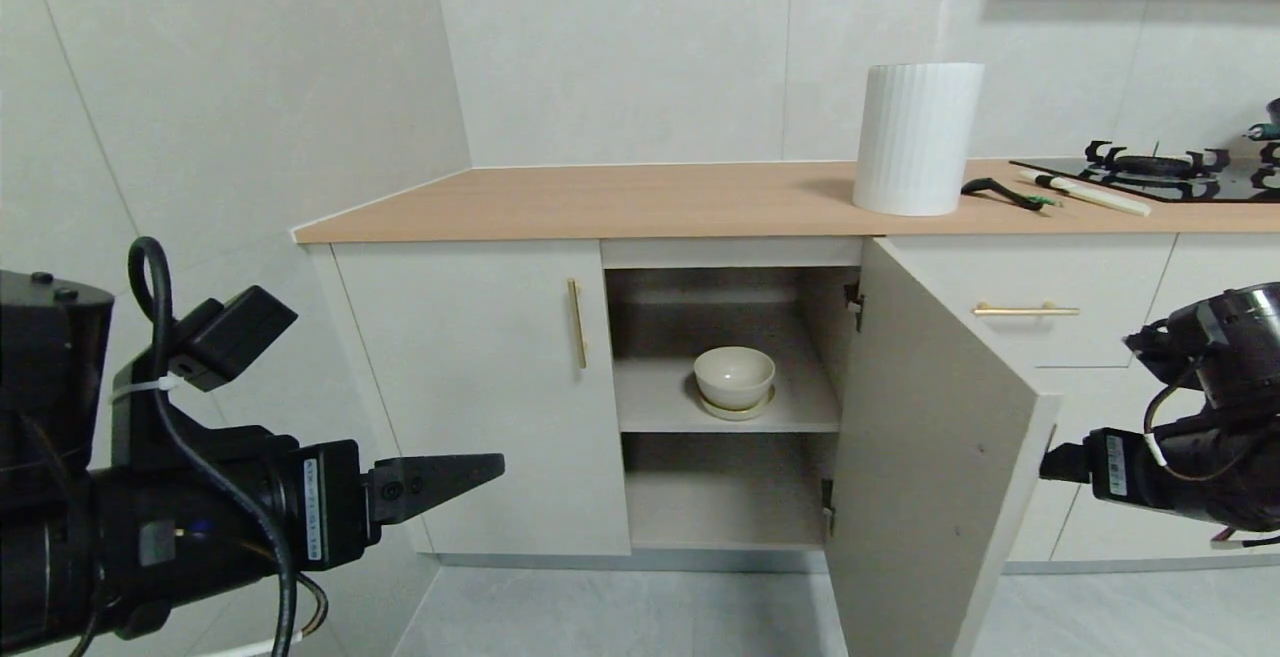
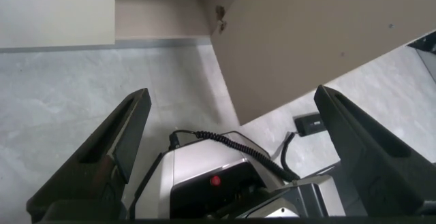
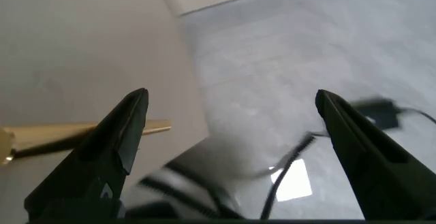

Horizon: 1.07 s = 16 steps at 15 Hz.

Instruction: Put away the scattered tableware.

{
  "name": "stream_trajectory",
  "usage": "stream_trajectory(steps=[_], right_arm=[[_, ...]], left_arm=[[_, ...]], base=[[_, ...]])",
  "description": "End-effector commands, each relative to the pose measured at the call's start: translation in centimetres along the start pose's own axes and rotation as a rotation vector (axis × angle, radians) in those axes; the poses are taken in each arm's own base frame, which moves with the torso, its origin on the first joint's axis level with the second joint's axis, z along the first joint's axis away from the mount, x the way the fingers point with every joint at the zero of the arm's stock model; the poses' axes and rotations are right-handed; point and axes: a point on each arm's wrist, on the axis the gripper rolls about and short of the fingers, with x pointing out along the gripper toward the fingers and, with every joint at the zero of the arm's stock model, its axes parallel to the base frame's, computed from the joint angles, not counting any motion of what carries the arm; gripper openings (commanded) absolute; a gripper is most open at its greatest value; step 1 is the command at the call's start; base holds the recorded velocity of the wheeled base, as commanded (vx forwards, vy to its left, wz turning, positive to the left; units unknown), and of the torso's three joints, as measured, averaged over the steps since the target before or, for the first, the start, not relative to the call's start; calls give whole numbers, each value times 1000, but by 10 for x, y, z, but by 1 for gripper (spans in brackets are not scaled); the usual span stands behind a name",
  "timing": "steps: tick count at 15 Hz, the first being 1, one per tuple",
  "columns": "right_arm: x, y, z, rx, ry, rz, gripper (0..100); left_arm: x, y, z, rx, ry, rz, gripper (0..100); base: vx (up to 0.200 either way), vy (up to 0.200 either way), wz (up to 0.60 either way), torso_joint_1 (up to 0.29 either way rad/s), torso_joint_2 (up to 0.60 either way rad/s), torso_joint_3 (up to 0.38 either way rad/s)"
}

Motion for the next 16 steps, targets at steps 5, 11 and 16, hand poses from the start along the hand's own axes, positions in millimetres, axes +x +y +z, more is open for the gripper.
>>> stream_trajectory(steps=[5,11,16], right_arm=[[22,76,3,-184,71,199,100],[58,125,20,-235,73,247,100],[66,131,18,-230,122,326,100]], left_arm=[[-1,-1,2,3,-15,-4,100],[-2,-1,2,4,-19,-6,100],[-1,-1,1,6,-16,-1,100]], base=[[0,0,0,0,0,0],[0,0,0,0,0,0],[0,0,0,0,0,0]])
